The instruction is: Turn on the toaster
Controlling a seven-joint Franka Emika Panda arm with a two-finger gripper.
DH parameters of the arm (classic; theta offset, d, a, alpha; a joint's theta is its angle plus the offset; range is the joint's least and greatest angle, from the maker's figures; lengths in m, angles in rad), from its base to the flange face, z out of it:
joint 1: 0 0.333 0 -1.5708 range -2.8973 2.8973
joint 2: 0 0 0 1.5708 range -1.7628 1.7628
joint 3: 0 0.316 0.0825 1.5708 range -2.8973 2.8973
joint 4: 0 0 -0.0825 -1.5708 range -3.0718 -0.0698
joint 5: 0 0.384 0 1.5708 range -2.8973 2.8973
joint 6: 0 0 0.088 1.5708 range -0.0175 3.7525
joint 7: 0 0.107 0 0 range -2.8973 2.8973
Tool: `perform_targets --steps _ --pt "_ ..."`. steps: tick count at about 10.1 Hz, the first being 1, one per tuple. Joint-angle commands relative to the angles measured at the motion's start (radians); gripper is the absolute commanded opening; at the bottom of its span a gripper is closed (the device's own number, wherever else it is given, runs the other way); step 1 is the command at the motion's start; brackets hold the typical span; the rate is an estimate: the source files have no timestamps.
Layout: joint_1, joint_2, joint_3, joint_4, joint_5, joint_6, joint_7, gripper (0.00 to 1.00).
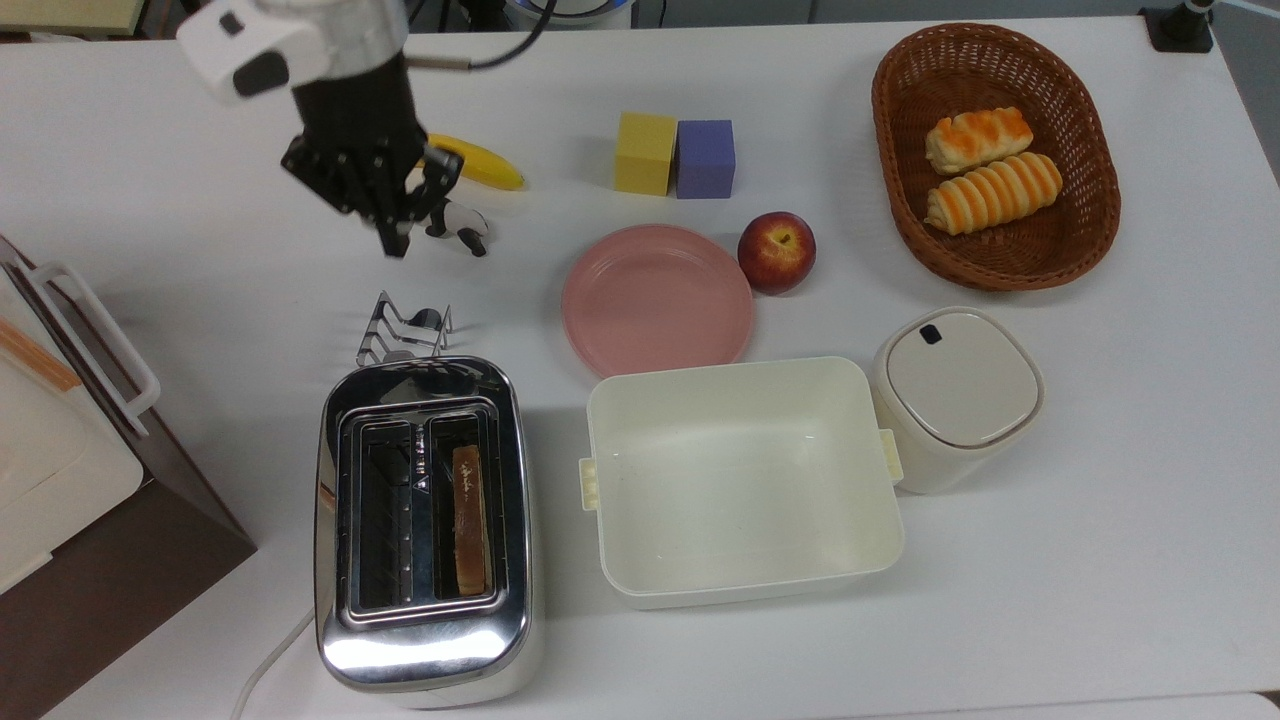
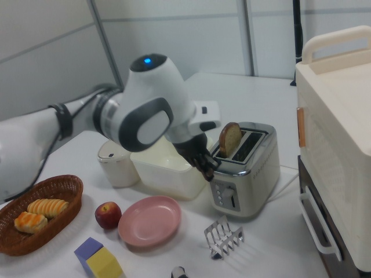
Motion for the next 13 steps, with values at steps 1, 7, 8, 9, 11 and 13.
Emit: perform_targets --steps 1,7,8,9,11,13 --pt "-0.001 0.069 -0.002 -0.002 -0.051 0.11 -0.012 0.0" --pt "-0.001 0.138 0.011 -0.002 -0.099 0.206 -0.015 0.0" --pt "-0.001 0.142 0.013 -0.002 -0.103 0.207 -0.017 0.0" --pt "-0.001 0.149 0.013 -0.002 -0.105 0.207 -0.017 0.0" --pt "-0.001 0.158 0.014 -0.003 -0.11 0.207 -0.021 0.0" --pt "-0.002 0.163 0.022 -0.005 -0.111 0.233 -0.023 0.0"
